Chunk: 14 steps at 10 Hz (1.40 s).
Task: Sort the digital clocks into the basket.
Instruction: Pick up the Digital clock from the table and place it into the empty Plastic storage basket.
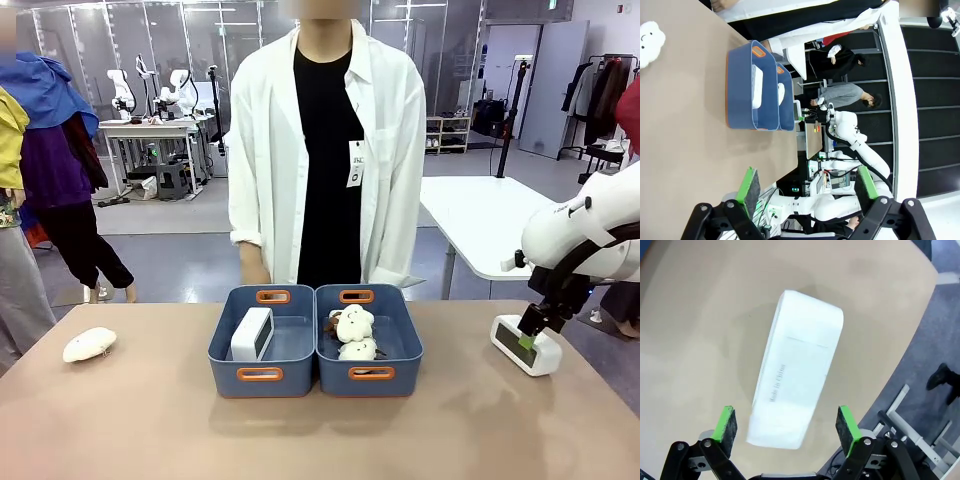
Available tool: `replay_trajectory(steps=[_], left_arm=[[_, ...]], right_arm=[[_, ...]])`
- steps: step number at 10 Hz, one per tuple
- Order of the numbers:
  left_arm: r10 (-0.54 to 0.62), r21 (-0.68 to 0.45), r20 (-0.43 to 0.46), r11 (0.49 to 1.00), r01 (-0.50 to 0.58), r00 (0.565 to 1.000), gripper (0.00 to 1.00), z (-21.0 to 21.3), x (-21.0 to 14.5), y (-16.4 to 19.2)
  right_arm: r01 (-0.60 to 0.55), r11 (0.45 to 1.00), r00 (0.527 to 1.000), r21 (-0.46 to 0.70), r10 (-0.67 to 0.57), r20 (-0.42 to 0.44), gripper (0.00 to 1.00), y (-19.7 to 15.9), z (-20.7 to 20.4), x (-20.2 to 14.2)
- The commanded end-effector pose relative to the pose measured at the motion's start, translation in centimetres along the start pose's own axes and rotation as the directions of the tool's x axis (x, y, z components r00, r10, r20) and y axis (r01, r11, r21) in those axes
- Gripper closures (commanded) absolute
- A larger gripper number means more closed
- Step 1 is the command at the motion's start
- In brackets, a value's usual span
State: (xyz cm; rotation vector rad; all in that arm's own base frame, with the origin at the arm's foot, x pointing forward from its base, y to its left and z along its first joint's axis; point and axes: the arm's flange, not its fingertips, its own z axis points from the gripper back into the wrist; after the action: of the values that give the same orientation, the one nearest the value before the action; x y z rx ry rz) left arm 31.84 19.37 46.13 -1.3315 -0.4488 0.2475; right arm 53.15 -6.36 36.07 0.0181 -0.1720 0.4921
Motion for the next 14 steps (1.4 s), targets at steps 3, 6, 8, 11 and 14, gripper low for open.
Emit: replay_trajectory(steps=[3, 6, 8, 11, 14], left_arm=[[0.014, 0.0, -0.011, 1.0, -0.014, 1.0, 0.03, 0.3, -0.4, -0.4], [0.014, 0.0, -0.011, 1.0, -0.014, 1.0, 0.03, 0.3, -0.4, -0.4], [0.014, 0.0, -0.011, 1.0, -0.014, 1.0, 0.03, 0.3, -0.4, -0.4], [0.014, 0.0, -0.011, 1.0, -0.014, 1.0, 0.03, 0.3, -0.4, -0.4], [0.014, 0.0, -0.011, 1.0, -0.014, 1.0, 0.03, 0.3, -0.4, -0.4]], right_arm=[[0.061, 0.997, 0.997, 0.05, -0.059, -0.039, 0.0, 0.0, -2.6, 1.2], [0.041, 0.997, 0.999, 0.064, -0.041, 0.005, 0.59, 0.7, -3.1, 1.8], [0.036, 0.996, 0.999, 0.077, -0.034, -0.026, 1.0, 0.7, -3.3, 1.8], [0.038, 0.994, 0.999, 0.103, -0.038, -0.005, 0.96, 0.6, -2.4, 1.6], [-0.101, 0.987, 0.987, 0.125, 0.084, 0.136, 1.0, 4.1, 3.7, 2.2]])
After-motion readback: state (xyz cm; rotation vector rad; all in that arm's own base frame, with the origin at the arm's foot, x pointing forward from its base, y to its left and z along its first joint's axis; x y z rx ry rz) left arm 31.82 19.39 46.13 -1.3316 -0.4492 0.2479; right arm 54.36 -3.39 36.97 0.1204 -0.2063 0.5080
